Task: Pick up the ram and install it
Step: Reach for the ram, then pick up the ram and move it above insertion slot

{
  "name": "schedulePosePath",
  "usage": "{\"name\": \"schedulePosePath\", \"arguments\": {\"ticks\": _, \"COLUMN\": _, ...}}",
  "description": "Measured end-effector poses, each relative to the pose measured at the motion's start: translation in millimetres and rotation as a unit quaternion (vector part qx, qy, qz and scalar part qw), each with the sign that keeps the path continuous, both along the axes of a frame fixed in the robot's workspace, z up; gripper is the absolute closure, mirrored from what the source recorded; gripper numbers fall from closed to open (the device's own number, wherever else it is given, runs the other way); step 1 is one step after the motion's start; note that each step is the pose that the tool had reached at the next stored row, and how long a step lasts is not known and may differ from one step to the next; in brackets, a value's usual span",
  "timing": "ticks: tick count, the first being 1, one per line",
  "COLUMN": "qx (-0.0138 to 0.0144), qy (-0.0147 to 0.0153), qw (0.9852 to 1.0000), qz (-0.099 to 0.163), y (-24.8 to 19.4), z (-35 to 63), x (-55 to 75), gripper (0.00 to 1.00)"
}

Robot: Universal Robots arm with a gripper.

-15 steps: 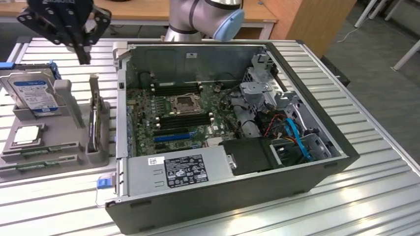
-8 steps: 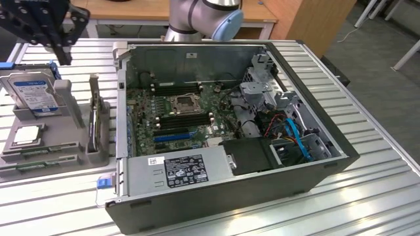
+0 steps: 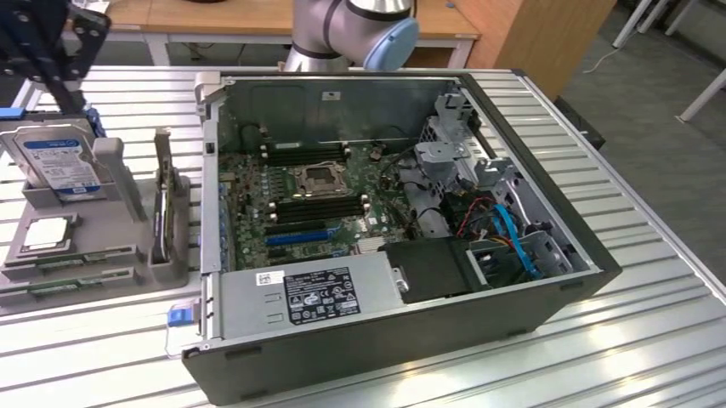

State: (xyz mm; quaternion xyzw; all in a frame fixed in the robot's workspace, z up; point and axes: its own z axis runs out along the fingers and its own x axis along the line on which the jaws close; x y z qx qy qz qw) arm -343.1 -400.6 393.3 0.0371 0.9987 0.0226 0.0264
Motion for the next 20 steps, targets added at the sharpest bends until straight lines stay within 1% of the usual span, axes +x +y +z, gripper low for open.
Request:
{"name": "schedulePosePath", "arguments": {"ticks": 8, "qx": 0.0000, "qy": -0.0024, "qw": 1.0000, "qz": 0.000, "y": -1.0, "z": 0.0, "x": -36.3, "gripper": 0.89}}
{"name": "schedulePosePath", "arguments": {"ticks": 11, "qx": 0.0001, "qy": -0.0037, "qw": 1.0000, "qz": 0.000, "y": -1.1, "z": 0.0, "x": -49.4, "gripper": 0.89}}
{"name": "schedulePosePath", "arguments": {"ticks": 12, "qx": 0.0000, "qy": -0.0040, "qw": 1.0000, "qz": 0.000, "y": -1.2, "z": 0.0, "x": -51.7, "gripper": 0.89}}
{"name": "schedulePosePath", "arguments": {"ticks": 20, "qx": 0.0000, "qy": -0.0040, "qw": 1.0000, "qz": 0.000, "y": -1.2, "z": 0.0, "x": -51.8, "gripper": 0.89}}
